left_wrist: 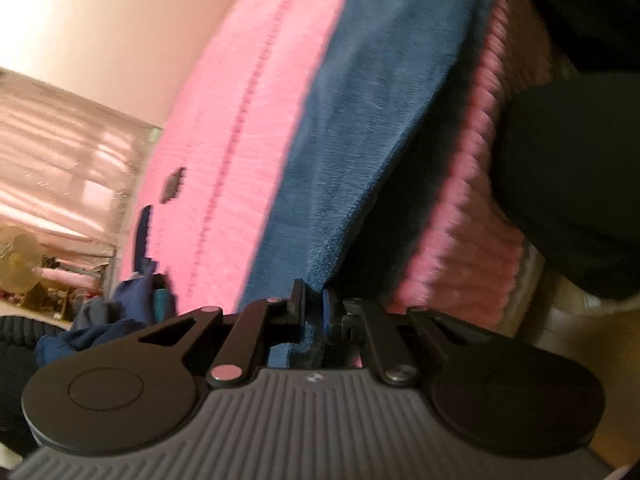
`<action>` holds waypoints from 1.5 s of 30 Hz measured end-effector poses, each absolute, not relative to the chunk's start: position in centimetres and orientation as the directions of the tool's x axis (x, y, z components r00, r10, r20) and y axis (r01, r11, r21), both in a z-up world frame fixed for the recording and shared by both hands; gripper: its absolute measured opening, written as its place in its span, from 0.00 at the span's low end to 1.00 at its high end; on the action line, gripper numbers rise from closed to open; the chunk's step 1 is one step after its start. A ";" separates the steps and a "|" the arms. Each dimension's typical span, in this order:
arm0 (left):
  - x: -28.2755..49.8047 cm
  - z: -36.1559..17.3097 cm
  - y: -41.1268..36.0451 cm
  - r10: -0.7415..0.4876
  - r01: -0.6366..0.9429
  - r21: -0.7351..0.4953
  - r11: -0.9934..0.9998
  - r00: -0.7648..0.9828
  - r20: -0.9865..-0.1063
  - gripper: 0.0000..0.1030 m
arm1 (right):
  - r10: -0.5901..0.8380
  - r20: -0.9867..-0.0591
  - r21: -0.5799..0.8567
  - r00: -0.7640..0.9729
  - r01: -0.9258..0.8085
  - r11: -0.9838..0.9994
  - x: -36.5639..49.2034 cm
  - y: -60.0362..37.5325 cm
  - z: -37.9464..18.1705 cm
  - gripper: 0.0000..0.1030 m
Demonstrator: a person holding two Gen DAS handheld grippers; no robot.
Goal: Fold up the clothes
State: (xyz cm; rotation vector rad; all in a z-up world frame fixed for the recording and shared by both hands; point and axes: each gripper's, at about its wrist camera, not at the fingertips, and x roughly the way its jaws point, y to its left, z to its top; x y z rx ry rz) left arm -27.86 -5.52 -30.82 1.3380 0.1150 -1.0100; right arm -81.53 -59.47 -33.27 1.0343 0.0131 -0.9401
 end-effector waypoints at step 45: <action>-9.1 -28.6 -3.6 -0.555 0.832 0.280 0.479 0.534 -0.637 0.11 | -0.247 -0.585 0.142 0.772 0.398 0.906 -49.6 -43.6 -30.5 0.81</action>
